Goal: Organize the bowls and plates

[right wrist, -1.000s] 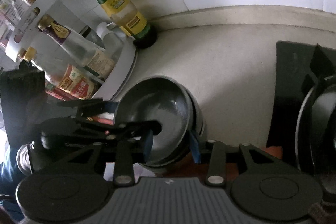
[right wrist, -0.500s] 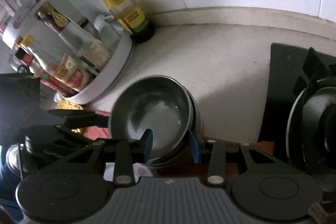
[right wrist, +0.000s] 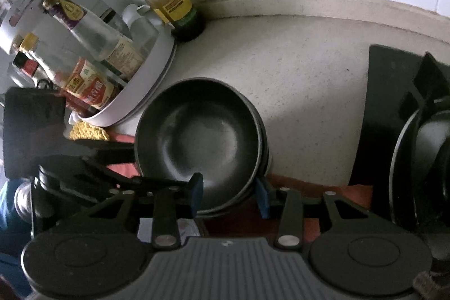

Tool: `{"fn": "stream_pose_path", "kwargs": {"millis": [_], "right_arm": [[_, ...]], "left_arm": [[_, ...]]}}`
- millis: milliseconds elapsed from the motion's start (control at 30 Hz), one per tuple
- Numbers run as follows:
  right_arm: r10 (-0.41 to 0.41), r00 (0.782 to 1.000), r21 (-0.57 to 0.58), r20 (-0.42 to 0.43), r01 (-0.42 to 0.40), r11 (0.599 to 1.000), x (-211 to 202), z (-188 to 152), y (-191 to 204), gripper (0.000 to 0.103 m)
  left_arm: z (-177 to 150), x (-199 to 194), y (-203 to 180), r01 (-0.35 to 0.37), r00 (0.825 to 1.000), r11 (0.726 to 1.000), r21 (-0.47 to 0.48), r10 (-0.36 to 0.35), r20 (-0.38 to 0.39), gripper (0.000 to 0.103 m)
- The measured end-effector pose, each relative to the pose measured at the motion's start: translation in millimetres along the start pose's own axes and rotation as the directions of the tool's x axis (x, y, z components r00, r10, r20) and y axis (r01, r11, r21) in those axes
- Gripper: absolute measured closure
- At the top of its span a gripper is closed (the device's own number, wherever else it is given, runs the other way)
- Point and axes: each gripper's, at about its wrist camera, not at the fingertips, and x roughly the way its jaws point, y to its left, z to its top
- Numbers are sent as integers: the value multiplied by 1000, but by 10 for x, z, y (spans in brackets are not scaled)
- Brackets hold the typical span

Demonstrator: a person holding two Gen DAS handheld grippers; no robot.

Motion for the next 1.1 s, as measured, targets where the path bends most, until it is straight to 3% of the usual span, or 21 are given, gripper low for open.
{"fn": "stream_pose_path", "kwargs": {"millis": [67, 133, 267, 367, 467, 667, 767, 933, 1100], "right_arm": [[-4, 1000, -11, -2, 4, 1000, 5, 22, 12, 65], [-11, 1000, -64, 5, 11, 998, -1, 26, 59, 65], [-34, 999, -116, 5, 35, 993, 15, 43, 121, 65], [-41, 999, -119, -2, 40, 992, 29, 49, 109, 65], [-46, 999, -140, 3, 46, 989, 18, 12, 141, 65], [-55, 998, -182, 37, 61, 981, -32, -60, 157, 65], [-72, 997, -213, 36, 78, 974, -37, -79, 198, 65], [-39, 996, -154, 82, 52, 987, -192, -63, 128, 64], [-57, 997, -81, 59, 62, 995, -44, -72, 67, 58]], "left_arm": [[22, -90, -28, -30, 998, 998, 52, 27, 54, 18], [97, -179, 27, -30, 993, 999, 34, 26, 119, 17], [352, -157, 154, 74, 978, 995, -72, -58, 202, 18], [405, 34, 38, 106, 985, 992, -62, -96, 146, 20], [334, 175, -58, 34, 996, 999, -21, -32, 80, 22], [230, 110, 20, 70, 996, 996, -56, -66, 62, 25], [188, 45, 32, 47, 998, 998, -35, -45, 52, 27], [171, 47, -61, 3, 999, 1000, 21, -4, 43, 27], [168, 41, -45, 34, 998, 999, 5, -34, 46, 25]]}}
